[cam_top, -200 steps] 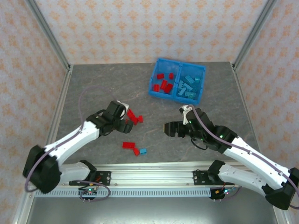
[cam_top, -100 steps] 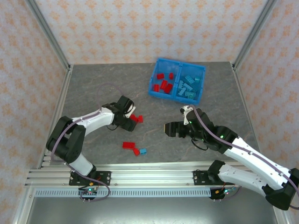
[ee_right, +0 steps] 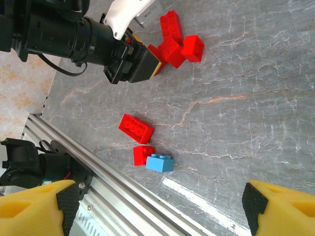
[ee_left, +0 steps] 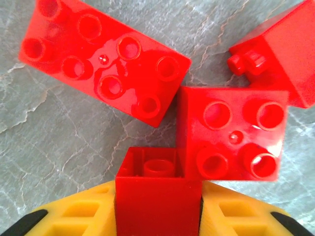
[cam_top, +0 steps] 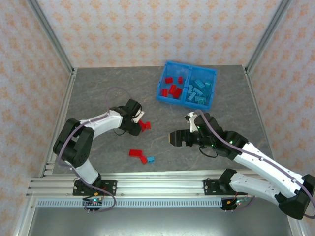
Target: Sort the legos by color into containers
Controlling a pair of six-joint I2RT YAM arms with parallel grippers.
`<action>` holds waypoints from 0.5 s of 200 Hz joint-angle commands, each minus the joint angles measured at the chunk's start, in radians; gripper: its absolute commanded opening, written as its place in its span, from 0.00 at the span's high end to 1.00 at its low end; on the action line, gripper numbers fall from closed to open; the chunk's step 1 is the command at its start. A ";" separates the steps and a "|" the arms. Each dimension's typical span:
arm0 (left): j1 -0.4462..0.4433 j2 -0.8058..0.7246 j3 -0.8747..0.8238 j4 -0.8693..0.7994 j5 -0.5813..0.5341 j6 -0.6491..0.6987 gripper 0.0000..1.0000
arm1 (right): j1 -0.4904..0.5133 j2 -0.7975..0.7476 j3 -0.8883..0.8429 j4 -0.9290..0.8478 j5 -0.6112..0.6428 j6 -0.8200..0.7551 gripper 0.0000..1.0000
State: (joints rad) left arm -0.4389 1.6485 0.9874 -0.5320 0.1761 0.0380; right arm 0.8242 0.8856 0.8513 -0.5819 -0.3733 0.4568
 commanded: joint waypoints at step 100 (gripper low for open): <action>-0.177 0.284 0.780 0.085 -0.135 -0.117 0.62 | 0.004 -0.079 0.084 -0.073 0.296 0.047 0.11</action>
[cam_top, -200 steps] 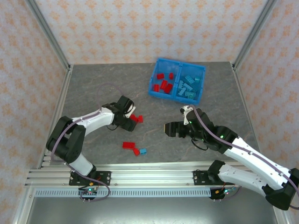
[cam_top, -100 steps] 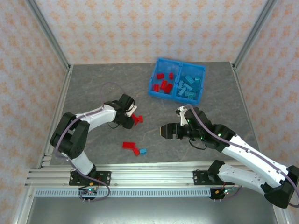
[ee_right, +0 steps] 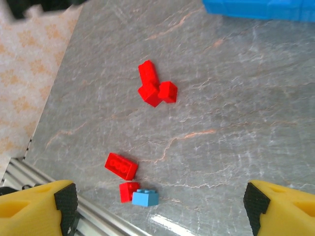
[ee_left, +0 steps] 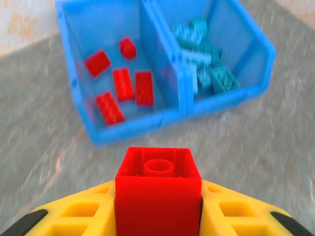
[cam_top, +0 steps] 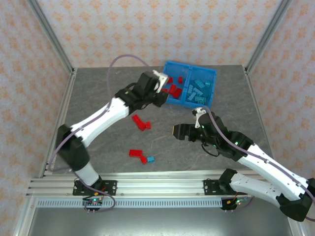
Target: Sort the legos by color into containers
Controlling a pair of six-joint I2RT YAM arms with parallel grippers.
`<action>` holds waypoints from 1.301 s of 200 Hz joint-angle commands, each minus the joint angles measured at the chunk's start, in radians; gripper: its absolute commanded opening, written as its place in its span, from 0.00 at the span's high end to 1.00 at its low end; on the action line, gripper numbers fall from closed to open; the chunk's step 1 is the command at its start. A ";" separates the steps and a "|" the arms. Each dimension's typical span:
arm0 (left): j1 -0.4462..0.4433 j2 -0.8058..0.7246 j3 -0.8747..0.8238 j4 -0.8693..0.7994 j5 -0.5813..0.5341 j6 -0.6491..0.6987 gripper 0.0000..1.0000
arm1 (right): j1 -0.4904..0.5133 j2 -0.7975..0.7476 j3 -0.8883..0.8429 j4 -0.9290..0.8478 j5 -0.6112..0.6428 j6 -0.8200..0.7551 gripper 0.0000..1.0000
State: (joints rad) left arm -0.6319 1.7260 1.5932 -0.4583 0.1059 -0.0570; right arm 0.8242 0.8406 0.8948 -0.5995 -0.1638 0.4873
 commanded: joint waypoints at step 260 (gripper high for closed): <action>0.020 -0.268 -0.516 -0.014 -0.081 -0.148 0.49 | 0.004 -0.089 -0.039 -0.060 0.071 0.072 0.10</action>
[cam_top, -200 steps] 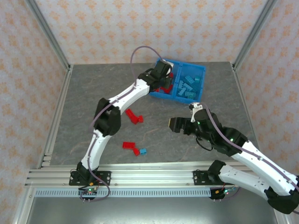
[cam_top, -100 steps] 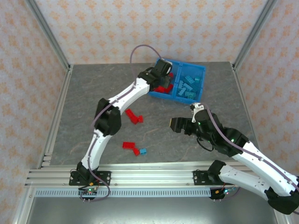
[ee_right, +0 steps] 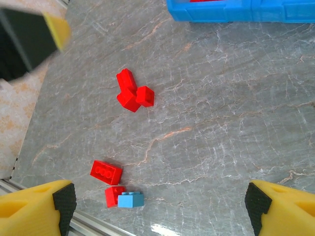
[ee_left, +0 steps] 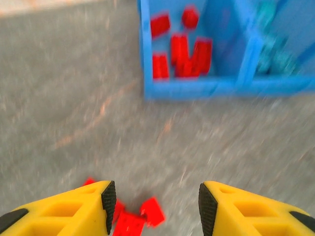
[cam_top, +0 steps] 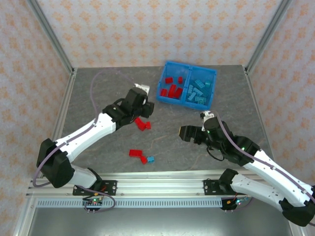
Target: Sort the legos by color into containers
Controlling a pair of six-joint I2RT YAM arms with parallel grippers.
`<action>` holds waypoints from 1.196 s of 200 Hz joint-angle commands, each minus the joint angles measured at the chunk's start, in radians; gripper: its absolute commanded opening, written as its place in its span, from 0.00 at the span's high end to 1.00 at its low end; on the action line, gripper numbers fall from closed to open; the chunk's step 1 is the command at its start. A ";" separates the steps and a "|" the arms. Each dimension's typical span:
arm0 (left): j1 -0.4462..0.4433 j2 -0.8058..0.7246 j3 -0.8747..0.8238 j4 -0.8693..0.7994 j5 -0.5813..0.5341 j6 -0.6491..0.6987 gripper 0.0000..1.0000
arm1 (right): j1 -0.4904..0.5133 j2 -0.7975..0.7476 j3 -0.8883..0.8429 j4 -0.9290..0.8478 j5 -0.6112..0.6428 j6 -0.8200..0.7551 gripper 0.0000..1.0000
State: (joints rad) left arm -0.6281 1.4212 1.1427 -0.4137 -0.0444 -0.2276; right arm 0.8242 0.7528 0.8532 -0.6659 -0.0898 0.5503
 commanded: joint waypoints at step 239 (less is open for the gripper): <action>0.074 0.343 -0.049 -0.104 0.119 0.113 0.43 | 0.004 0.017 0.006 -0.013 -0.009 0.021 0.10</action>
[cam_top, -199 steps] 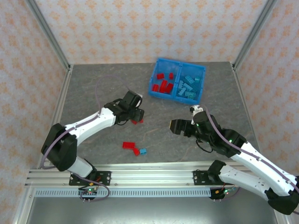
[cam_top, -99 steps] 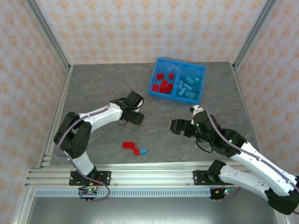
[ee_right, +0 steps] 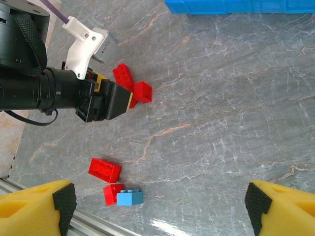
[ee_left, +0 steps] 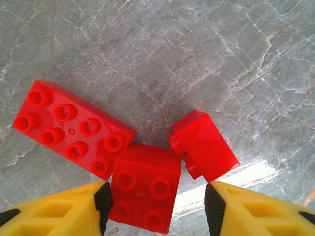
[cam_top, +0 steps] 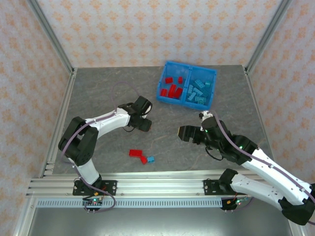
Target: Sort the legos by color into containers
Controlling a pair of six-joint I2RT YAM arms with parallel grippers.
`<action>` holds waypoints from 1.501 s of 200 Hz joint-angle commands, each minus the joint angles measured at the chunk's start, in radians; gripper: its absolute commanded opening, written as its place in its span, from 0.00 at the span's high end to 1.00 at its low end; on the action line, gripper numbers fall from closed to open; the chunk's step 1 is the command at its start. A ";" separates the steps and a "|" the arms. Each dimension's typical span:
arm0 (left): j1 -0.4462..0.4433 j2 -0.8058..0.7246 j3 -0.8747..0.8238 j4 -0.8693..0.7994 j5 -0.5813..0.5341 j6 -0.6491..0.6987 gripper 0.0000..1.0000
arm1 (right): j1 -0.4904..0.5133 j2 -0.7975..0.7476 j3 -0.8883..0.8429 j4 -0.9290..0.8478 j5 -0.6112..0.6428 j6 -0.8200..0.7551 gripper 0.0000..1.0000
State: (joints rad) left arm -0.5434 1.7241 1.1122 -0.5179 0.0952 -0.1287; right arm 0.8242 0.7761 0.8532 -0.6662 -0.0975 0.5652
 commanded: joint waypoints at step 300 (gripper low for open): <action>-0.045 0.617 1.150 0.027 -0.211 0.076 0.63 | 0.004 -0.049 0.005 -0.004 -0.030 -0.005 0.10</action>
State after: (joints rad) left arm -0.6014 2.1857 2.0483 -0.3939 -0.0357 -0.0727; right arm 0.8242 0.7601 0.8532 -0.6121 -0.1787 0.5652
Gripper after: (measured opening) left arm 0.370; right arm 0.902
